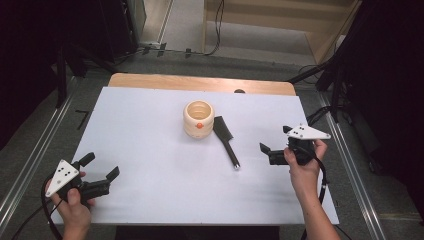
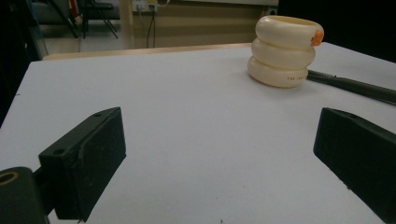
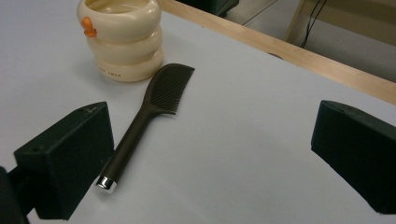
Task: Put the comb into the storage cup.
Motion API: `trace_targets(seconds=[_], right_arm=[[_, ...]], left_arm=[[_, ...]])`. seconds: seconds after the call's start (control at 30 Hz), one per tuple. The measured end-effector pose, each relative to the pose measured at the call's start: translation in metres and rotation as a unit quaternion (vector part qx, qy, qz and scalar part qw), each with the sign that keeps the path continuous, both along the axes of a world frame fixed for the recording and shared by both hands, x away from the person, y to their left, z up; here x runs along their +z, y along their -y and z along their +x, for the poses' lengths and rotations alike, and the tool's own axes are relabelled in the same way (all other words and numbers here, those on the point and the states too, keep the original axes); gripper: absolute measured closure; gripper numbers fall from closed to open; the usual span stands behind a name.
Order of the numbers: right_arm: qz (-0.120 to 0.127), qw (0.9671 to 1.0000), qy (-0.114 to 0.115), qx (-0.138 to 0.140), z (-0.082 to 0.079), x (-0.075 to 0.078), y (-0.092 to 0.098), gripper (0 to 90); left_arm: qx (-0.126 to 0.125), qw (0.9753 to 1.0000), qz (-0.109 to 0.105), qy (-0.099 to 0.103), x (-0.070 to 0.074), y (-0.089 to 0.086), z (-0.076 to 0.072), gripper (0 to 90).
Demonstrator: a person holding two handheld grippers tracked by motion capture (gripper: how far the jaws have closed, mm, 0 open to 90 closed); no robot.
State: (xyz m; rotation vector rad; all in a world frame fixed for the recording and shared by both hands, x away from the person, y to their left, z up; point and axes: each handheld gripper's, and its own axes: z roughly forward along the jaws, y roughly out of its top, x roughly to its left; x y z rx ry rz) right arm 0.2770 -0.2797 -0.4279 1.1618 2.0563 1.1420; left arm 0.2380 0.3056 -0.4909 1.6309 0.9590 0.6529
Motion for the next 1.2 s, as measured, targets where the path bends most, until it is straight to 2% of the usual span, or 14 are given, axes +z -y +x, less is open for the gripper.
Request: trace_targets(seconds=[0.47,0.77,1.2], right_arm=[[-0.023,0.9995,-0.022,0.008,0.018,0.002,-0.019,0.0],[-0.024,0.999,-0.036,0.009,0.029,0.005,-0.032,0.0],[-0.047,0.9971,-0.057,0.015,0.044,0.003,-0.048,0.0]], left_arm=[[-0.002,1.0,-0.005,-0.001,0.0,-0.001,0.0,2.4],[-0.004,1.0,-0.005,-0.001,0.0,-0.001,0.0,2.4],[-0.005,1.0,-0.004,0.0,0.0,-0.002,0.001,2.4]])
